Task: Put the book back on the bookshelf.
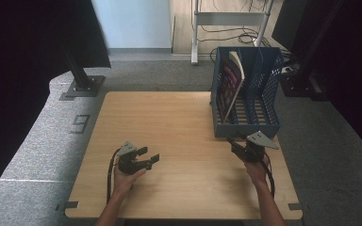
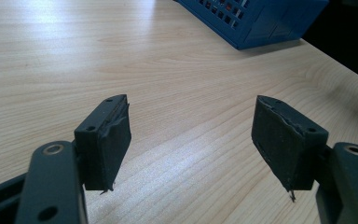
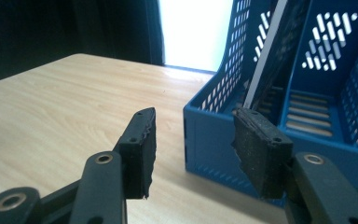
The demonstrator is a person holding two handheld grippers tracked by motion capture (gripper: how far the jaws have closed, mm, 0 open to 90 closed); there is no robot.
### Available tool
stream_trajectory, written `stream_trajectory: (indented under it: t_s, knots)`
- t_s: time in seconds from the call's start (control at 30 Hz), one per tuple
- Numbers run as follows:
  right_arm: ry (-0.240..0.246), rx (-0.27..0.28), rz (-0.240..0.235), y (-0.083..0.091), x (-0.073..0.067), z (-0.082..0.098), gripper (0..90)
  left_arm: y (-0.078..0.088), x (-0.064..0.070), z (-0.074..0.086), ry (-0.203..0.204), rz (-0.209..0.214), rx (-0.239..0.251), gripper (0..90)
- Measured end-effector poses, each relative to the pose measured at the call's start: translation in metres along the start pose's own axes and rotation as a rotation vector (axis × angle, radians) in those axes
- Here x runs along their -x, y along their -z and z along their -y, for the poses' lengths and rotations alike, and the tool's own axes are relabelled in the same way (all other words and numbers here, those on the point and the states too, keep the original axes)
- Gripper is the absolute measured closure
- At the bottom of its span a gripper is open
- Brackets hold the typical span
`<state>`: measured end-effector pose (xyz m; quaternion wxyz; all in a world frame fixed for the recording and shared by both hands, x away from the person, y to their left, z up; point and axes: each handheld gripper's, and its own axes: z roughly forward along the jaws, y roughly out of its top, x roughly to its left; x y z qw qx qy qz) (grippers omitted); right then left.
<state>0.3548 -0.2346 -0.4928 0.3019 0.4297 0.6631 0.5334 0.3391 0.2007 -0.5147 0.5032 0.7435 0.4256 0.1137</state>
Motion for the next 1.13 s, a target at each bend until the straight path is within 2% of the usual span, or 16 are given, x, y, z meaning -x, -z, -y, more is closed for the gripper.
stream_trajectory:
  t_s: [0.27,0.4,0.7,1.13]
  knots:
    - [-0.01,-0.044,-0.021,0.008,-0.002,0.017,48.1,-0.001,0.001,0.001,-0.001,0.0,-0.003,28.2]
    - [0.001,-0.075,-0.031,0.01,-0.004,0.024,48.0,-0.001,0.001,0.001,0.0,0.003,-0.007,28.1]
    - [0.009,-0.123,-0.048,0.008,-0.009,0.036,47.6,0.002,0.003,0.001,-0.003,0.003,-0.002,28.0]
    - [0.007,-0.121,-0.045,0.008,-0.008,0.035,47.0,0.0,0.003,0.003,-0.005,-0.005,-0.011,27.8]
